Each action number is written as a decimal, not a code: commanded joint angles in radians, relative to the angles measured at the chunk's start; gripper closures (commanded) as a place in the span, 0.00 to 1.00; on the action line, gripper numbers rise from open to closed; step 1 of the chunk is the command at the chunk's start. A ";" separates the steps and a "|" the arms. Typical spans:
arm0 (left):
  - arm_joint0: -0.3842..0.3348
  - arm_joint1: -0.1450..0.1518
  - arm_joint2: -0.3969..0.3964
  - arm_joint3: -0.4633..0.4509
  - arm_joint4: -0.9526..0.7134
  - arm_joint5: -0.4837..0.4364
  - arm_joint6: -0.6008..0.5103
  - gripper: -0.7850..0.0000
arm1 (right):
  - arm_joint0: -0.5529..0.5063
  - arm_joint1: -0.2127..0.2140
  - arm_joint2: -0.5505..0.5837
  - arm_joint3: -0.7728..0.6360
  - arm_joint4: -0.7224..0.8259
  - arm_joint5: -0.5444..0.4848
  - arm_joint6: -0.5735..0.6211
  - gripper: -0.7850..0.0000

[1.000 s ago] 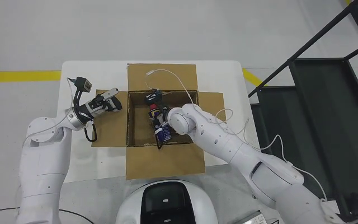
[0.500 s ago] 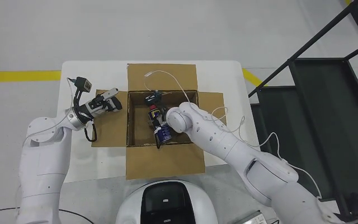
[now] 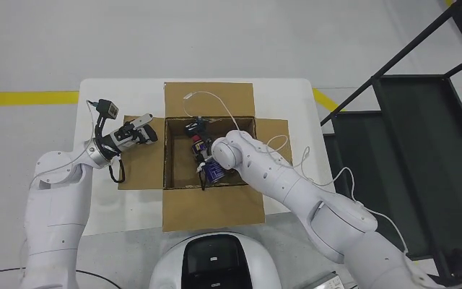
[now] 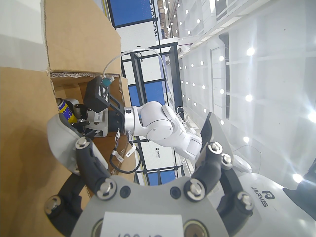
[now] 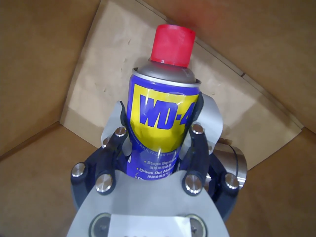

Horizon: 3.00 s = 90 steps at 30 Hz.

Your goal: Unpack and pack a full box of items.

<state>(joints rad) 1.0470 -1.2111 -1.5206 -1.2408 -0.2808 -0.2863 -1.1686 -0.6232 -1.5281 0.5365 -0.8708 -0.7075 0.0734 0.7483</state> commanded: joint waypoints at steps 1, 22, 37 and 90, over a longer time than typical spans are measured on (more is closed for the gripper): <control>0.000 0.000 0.000 0.000 0.000 0.000 0.000 0.00 | 0.000 -0.001 0.004 -0.008 -0.008 0.004 -0.001 1.00; 0.000 0.000 0.000 0.000 0.000 0.000 0.000 0.00 | -0.333 0.163 0.353 -0.606 -0.187 -0.089 -0.026 1.00; 0.000 0.000 0.000 0.000 0.000 0.000 0.000 0.00 | -0.700 0.249 0.730 -0.860 -0.119 -0.446 -0.450 1.00; 0.000 0.000 0.000 0.000 0.000 0.000 0.000 0.00 | -0.964 0.266 1.053 -0.739 -0.427 -0.331 -1.331 1.00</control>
<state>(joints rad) 1.0470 -1.2111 -1.5206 -1.2408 -0.2808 -0.2863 -1.1686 -1.5869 -1.2625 1.5891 -1.6103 -1.1349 -0.2577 -0.5822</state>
